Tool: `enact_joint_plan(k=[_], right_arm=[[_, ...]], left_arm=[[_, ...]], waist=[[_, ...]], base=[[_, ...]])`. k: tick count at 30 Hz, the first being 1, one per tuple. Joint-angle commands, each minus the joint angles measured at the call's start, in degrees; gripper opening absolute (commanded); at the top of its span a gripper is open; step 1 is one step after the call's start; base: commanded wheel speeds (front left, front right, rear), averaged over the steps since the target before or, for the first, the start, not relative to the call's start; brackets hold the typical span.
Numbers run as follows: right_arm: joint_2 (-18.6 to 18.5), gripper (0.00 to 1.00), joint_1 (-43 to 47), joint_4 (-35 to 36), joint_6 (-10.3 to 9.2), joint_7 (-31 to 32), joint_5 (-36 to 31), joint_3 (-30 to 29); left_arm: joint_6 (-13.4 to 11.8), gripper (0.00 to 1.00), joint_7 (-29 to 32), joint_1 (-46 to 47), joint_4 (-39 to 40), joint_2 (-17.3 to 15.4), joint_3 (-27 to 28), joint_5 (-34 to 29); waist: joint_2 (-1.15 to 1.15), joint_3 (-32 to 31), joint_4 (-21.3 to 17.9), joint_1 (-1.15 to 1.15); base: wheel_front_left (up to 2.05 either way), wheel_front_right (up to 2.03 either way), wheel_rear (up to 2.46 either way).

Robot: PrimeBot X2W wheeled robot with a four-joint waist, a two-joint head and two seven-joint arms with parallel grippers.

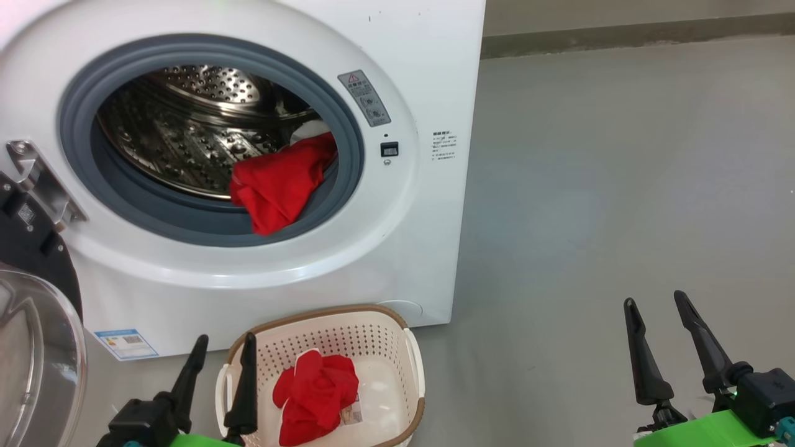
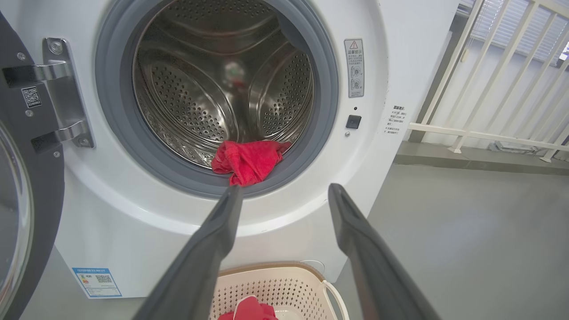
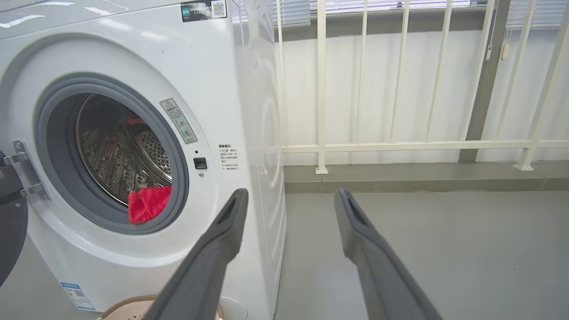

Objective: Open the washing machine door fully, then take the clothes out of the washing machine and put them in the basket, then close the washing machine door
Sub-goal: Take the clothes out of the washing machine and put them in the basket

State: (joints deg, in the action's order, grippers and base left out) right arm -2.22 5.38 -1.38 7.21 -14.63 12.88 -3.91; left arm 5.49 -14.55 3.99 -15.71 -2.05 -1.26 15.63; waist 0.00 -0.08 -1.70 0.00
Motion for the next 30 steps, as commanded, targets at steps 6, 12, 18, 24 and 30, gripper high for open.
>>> enact_joint_plan(k=[6,12,18,24,30], right_arm=[[-0.65,1.0,-0.58,1.58,0.28,-0.37,0.37,1.13],[-0.65,1.0,-0.51,1.46,0.28,-0.37,0.94,1.33],[-0.65,1.0,-0.63,1.42,0.28,-0.37,1.71,1.6],[-0.65,1.0,-1.67,1.72,0.28,-0.37,1.92,2.05],[-0.65,1.0,-3.48,2.05,0.28,-0.37,2.89,3.33]], left_arm=[[-1.06,1.0,-0.45,0.95,1.25,-0.83,1.12,0.6],[-1.17,1.0,-0.45,0.74,1.23,-0.83,0.78,0.85],[-1.55,1.0,-0.45,0.98,1.52,-0.83,0.41,1.62],[-1.97,1.0,-0.45,3.24,2.52,-0.97,0.58,1.91],[-1.99,1.0,-0.45,6.5,3.3,-1.25,1.3,1.66]], waist=[[0.0,-0.76,0.1,0.0],[0.0,-0.89,0.01,0.0],[0.0,-0.22,-0.16,0.0],[0.0,2.75,-0.06,0.0],[0.0,6.37,0.17,0.0]], base=[[0.0,0.0,0.0],[0.0,0.0,0.0],[0.0,0.0,0.0],[0.0,0.0,0.0],[0.0,0.0,0.0]])
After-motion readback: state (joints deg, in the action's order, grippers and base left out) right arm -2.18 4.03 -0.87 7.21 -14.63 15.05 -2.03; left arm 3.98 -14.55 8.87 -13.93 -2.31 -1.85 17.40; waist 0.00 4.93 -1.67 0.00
